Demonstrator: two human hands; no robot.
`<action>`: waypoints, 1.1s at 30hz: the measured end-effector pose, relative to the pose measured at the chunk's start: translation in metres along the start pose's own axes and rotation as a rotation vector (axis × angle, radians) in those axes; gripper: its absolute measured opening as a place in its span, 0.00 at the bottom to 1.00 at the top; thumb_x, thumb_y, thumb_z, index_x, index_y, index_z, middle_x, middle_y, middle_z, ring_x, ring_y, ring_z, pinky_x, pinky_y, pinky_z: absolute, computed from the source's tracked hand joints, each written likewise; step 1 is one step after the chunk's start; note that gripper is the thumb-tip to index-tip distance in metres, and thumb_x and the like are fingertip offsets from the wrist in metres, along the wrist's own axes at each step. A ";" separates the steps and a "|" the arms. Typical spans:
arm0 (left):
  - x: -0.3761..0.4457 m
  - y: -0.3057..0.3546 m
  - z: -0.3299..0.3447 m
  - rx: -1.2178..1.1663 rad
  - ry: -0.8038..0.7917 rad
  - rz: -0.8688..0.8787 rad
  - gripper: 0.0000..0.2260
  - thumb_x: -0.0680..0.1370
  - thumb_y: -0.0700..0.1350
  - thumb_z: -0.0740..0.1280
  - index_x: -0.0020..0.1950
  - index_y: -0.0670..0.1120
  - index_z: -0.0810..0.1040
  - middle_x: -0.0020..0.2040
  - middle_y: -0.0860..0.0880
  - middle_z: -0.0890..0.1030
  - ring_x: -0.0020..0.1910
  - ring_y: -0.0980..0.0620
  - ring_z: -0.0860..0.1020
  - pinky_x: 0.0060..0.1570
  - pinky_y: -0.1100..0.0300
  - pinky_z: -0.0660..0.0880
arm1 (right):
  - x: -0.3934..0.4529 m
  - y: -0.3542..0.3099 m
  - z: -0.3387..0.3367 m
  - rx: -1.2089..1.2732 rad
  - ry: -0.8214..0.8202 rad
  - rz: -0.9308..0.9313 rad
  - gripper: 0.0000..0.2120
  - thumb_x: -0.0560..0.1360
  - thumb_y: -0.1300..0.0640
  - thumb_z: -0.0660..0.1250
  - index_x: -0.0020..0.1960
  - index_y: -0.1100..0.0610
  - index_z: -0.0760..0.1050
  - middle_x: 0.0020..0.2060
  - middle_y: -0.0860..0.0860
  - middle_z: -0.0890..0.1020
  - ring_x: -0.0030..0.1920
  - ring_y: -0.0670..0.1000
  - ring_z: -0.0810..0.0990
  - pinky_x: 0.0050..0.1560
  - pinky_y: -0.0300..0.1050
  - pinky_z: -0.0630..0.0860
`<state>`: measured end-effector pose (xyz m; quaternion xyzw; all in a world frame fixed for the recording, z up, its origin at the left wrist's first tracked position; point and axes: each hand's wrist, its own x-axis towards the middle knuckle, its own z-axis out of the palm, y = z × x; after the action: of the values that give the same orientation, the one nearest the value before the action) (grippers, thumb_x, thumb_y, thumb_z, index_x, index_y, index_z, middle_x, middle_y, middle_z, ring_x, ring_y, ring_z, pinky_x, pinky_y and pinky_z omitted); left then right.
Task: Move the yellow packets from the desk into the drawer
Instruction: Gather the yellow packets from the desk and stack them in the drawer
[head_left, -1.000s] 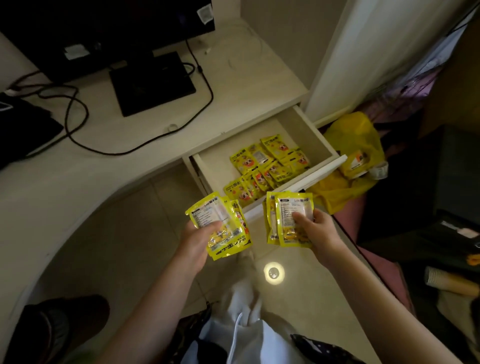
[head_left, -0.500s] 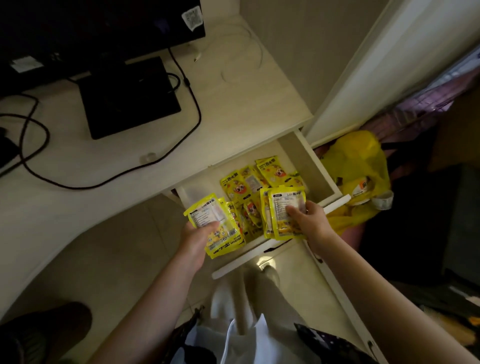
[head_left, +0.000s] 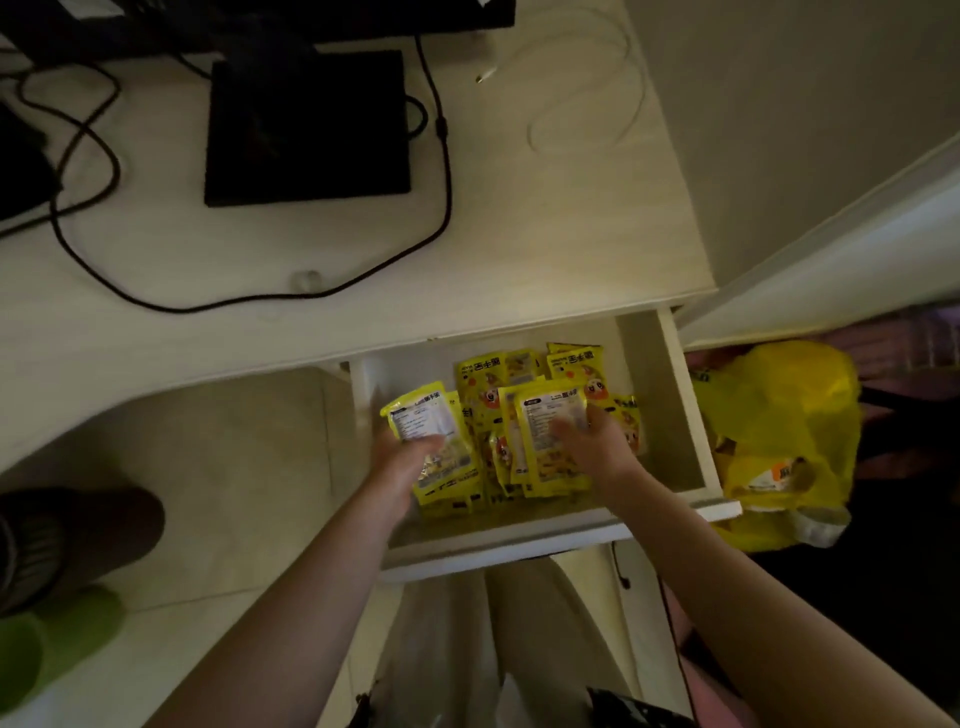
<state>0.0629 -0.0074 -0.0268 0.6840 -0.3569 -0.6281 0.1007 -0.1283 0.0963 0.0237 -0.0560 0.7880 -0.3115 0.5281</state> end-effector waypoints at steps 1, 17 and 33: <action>0.006 -0.001 0.002 0.004 0.025 0.007 0.22 0.67 0.33 0.73 0.60 0.42 0.76 0.53 0.43 0.82 0.50 0.45 0.81 0.49 0.54 0.76 | 0.009 -0.002 0.002 -0.030 -0.007 -0.005 0.20 0.77 0.57 0.64 0.67 0.59 0.66 0.57 0.55 0.77 0.57 0.54 0.78 0.52 0.48 0.78; 0.081 -0.003 0.021 -0.034 0.075 -0.023 0.18 0.69 0.31 0.70 0.56 0.45 0.78 0.52 0.44 0.82 0.52 0.44 0.80 0.55 0.50 0.77 | 0.104 -0.005 0.048 -0.198 -0.035 0.070 0.24 0.76 0.57 0.66 0.70 0.63 0.66 0.59 0.59 0.77 0.58 0.58 0.77 0.54 0.50 0.75; 0.064 -0.008 0.017 0.438 0.075 0.009 0.17 0.73 0.34 0.67 0.61 0.45 0.74 0.55 0.45 0.81 0.53 0.47 0.79 0.50 0.56 0.77 | 0.079 0.000 0.030 -0.467 -0.016 -0.138 0.18 0.77 0.59 0.63 0.66 0.59 0.70 0.54 0.57 0.81 0.46 0.55 0.80 0.34 0.42 0.75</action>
<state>0.0472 -0.0354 -0.0850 0.7110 -0.4838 -0.5092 -0.0345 -0.1372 0.0504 -0.0466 -0.2329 0.8288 -0.1557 0.4843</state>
